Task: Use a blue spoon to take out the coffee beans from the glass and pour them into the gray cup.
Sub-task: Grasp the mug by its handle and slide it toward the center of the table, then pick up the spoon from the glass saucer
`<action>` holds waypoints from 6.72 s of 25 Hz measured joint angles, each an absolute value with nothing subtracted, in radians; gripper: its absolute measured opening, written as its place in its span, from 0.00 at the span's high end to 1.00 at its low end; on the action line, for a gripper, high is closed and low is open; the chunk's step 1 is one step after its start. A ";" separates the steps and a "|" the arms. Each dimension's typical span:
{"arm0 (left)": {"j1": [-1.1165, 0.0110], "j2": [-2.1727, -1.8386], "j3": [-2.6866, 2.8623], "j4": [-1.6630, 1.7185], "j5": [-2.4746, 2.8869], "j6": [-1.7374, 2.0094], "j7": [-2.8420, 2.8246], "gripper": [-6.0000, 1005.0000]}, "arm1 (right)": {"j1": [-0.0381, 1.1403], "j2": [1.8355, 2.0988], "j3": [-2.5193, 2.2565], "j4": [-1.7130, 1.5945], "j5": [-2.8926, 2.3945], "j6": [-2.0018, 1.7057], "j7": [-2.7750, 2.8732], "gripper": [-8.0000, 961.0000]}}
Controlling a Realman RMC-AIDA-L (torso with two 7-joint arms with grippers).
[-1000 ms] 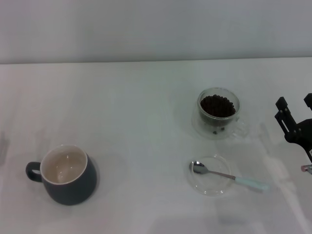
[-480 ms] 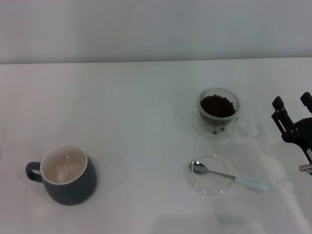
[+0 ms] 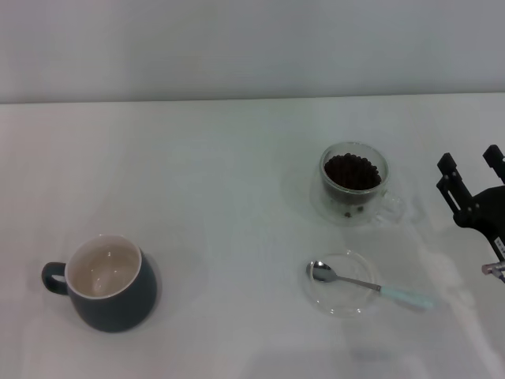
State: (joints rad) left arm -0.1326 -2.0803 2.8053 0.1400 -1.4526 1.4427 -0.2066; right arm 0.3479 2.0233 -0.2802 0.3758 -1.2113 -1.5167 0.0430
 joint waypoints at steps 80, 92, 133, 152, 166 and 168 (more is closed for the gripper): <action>-0.333 -2.086 2.817 0.160 -0.848 1.176 0.014 0.91 | 0.339 2.025 -0.273 0.376 -1.227 -1.495 0.043 0.25; -0.378 -2.088 2.811 0.193 -0.804 1.121 0.026 0.90 | 0.336 2.023 -0.273 0.374 -1.218 -1.497 0.043 0.25; -0.154 -2.080 2.814 0.166 -0.851 1.445 0.017 0.23 | 0.155 2.002 -0.425 0.324 -1.227 -1.566 0.679 0.26; -0.099 -2.079 2.806 0.150 -0.952 1.587 0.014 0.23 | 0.079 2.015 -0.355 0.647 -1.359 -1.591 0.537 0.28; -0.108 -2.077 2.806 0.139 -0.953 1.587 0.014 0.23 | 0.105 2.016 -0.309 0.650 -1.419 -1.454 0.595 0.29; -0.109 -2.077 2.806 0.140 -0.953 1.587 0.014 0.23 | 0.117 2.017 -0.308 0.650 -1.421 -1.439 0.595 0.29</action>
